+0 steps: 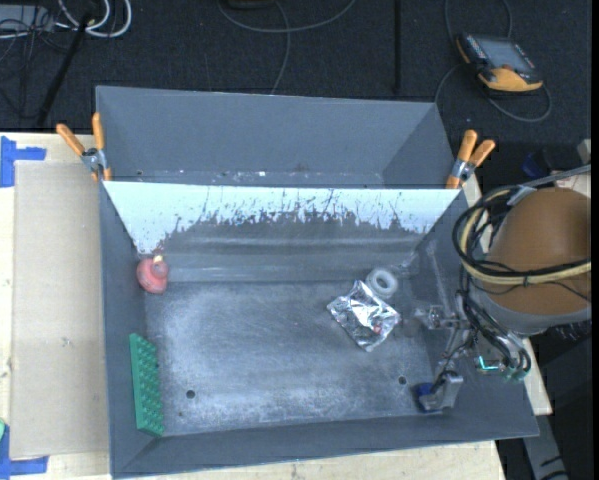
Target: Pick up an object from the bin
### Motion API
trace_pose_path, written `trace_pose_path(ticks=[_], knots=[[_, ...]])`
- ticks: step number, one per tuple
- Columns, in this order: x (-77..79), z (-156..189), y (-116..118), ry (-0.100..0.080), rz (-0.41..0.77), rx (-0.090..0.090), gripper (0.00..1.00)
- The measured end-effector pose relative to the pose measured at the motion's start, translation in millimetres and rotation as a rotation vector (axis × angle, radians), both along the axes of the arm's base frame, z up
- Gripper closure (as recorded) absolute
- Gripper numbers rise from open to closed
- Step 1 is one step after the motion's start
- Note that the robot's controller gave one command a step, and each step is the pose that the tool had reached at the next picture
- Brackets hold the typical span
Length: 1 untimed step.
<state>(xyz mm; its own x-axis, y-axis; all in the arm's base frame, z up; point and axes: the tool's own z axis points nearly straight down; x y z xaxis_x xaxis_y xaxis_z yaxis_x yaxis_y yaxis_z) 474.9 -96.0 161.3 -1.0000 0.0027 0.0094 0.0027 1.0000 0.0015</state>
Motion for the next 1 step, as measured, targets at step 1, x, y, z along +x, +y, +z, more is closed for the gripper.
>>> trace_pose_path(ticks=[1], knots=[[58.6,-85.4,38.5,-0.006,-0.239,-0.001,0.00]])
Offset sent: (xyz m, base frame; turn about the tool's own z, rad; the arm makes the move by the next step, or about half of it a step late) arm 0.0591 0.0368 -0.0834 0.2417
